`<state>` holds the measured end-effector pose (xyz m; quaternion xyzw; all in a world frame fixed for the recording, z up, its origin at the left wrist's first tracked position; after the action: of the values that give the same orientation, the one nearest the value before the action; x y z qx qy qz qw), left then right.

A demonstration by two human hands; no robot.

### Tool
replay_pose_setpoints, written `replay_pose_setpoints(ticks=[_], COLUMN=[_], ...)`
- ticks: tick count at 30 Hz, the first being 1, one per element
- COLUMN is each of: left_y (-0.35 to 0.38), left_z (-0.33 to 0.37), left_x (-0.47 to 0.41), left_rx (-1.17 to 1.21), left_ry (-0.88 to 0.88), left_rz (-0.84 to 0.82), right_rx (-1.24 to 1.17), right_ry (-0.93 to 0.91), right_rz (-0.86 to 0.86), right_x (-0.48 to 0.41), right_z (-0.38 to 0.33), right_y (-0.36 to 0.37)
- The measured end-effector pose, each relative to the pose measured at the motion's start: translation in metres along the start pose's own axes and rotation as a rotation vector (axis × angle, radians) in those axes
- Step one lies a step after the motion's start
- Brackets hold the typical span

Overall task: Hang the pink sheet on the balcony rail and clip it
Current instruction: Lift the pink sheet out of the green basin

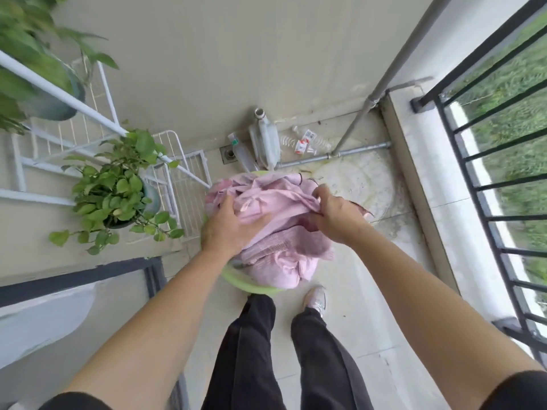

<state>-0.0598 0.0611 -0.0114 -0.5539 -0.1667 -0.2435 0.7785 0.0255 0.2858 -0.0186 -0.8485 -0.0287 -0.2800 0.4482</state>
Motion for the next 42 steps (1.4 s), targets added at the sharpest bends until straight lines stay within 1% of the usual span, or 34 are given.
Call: replay_pose_setpoints(ticks=[1, 2, 3, 4, 6, 9, 11, 13, 16, 18, 20, 21, 22, 24, 26, 27, 28, 29, 31, 34, 36, 38, 39, 40, 42], left_y=[-0.009, -0.018, -0.027, -0.037, -0.062, -0.112, -0.15, -0.194, -0.245, -0.265, -0.285, -0.295, -0.304, -0.321, -0.337, -0.345, -0.353, -0.36, -0.37, -0.372, -0.368, -0.365, -0.365, -0.364, -0.344], left_z=[0.005, 0.009, 0.008, 0.008, 0.014, 0.037, 0.058, 0.073, 0.084, 0.093, 0.099, 0.103, 0.108, 0.121, 0.136, 0.143, 0.149, 0.154, 0.158, 0.163, 0.159, 0.145, 0.136, 0.126, 0.113], left_x=[0.007, 0.015, 0.023, 0.032, 0.051, 0.086, 0.111, 0.137, 0.175, 0.192, 0.21, 0.218, 0.224, 0.238, 0.256, 0.268, 0.279, 0.288, 0.298, 0.306, 0.305, 0.291, 0.284, 0.276, 0.259], left_rx=[-0.22, -0.38, -0.462, -0.489, -0.492, -0.382, -0.301, -0.131, 0.156, 0.271, 0.404, 0.464, 0.492, 0.517, 0.599, 0.665, 0.727, 0.783, 0.902, 1.114, 1.208, 1.276, 1.281, 1.216, 0.937], left_ry=[0.069, 0.133, 0.165, 0.182, 0.193, 0.107, 0.104, 0.091, 0.091, 0.136, 0.198, 0.232, 0.279, 0.377, 0.493, 0.567, 0.642, 0.705, 0.789, 0.882, 0.877, 0.838, 0.818, 0.812, 0.879], left_rz=[-0.024, -0.044, -0.057, -0.045, 0.04, 0.208, 0.374, 0.562, 0.761, 0.823, 0.875, 0.901, 0.93, 0.969, 0.966, 0.957, 0.936, 0.9, 0.79, 0.514, 0.343, 0.23, 0.197, 0.175, 0.108], right_rx=[0.046, 0.085, 0.13, 0.182, 0.269, 0.302, 0.224, 0.093, -0.13, -0.292, -0.367, -0.369, -0.318, -0.109, 0.089, 0.116, 0.092, 0.038, -0.093, -0.233, -0.362, -0.613, -0.751, -0.869, -0.993], right_ry=[0.003, 0.009, 0.015, 0.011, -0.017, -0.055, -0.106, -0.182, -0.228, -0.249, -0.273, -0.255, -0.228, -0.171, -0.114, -0.08, -0.044, -0.007, -0.013, -0.138, -0.199, -0.247, -0.25, -0.245, -0.205], right_rz=[0.012, 0.017, 0.014, 0.011, 0.051, 0.256, 0.4, 0.486, 0.455, 0.411, 0.411, 0.396, 0.376, 0.314, 0.269, 0.252, 0.234, 0.215, 0.217, 0.227, 0.302, 0.386, 0.409, 0.433, 0.488], right_x=[0.005, 0.011, 0.017, 0.024, 0.044, 0.081, 0.107, 0.131, 0.165, 0.181, 0.203, 0.21, 0.216, 0.223, 0.229, 0.229, 0.229, 0.229, 0.229, 0.226, 0.227, 0.234, 0.237, 0.241, 0.244], right_z=[-0.002, -0.002, -0.004, -0.008, -0.022, -0.052, -0.068, -0.082, -0.102, -0.112, -0.117, -0.116, -0.115, -0.113, -0.113, -0.113, -0.115, -0.119, -0.139, -0.186, -0.207, -0.214, -0.211, -0.209, -0.201], right_y=[-0.014, -0.028, -0.042, -0.055, -0.085, -0.146, -0.19, -0.228, -0.261, -0.268, -0.273, -0.273, -0.271, -0.261, -0.247, -0.241, -0.235, -0.228, -0.216, -0.196, -0.189, -0.194, -0.199, -0.204, -0.22])
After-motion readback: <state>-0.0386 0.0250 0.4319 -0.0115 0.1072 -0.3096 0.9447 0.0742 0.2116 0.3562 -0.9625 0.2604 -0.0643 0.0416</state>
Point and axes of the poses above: each hand's wrist, its own x-axis away from the middle knuckle, its own y-axis out of the palm, z = x × y, the point moved 8 cm from there along -x, towards the middle knuckle
